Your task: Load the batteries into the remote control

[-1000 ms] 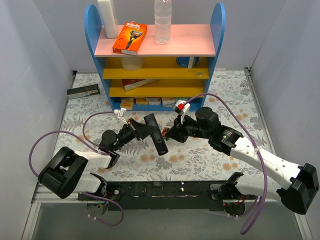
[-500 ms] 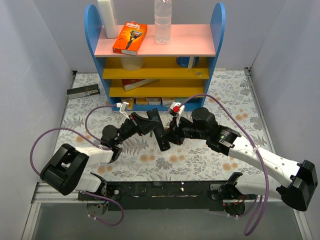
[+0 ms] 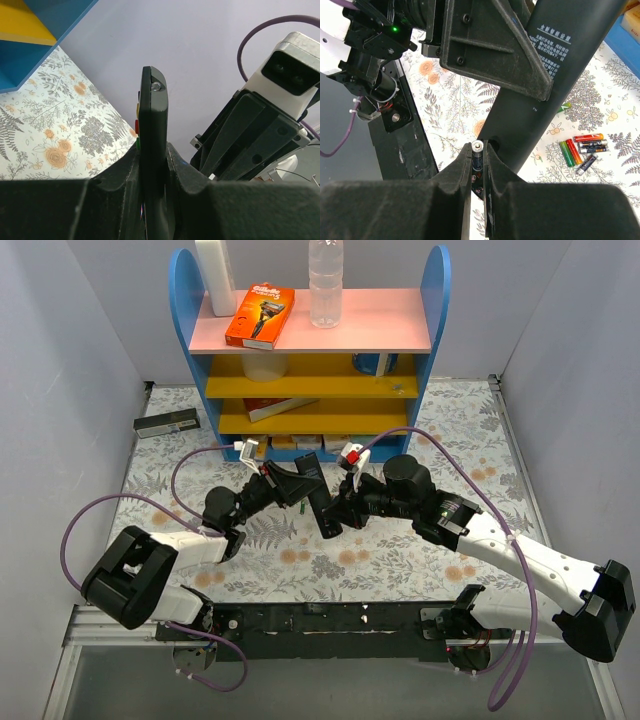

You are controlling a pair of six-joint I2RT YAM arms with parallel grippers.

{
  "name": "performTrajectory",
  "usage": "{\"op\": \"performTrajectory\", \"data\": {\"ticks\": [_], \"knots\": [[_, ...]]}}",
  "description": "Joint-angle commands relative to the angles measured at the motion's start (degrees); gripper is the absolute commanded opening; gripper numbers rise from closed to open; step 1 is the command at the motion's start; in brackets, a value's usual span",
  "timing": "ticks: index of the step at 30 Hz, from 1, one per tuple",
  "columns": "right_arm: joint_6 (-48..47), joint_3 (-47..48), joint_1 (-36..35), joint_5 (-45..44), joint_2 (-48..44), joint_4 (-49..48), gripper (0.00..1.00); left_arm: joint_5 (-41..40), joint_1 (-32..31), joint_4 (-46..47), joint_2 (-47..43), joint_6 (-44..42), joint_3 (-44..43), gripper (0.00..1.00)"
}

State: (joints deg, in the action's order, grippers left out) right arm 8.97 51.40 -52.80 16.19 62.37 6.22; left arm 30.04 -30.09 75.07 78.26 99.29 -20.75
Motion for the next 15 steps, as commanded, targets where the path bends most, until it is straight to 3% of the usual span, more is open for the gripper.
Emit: {"op": "performTrajectory", "data": {"ticks": [1, 15], "knots": [[-0.18, -0.07, -0.29, -0.28, -0.14, -1.56, 0.01, 0.28, 0.38, 9.66, -1.79, -0.14, -2.45, 0.00], [-0.01, 0.02, -0.29, -0.80, 0.82, 0.81, 0.01, 1.86, 0.47, 9.22, -0.83, -1.20, -4.47, 0.00]]}}
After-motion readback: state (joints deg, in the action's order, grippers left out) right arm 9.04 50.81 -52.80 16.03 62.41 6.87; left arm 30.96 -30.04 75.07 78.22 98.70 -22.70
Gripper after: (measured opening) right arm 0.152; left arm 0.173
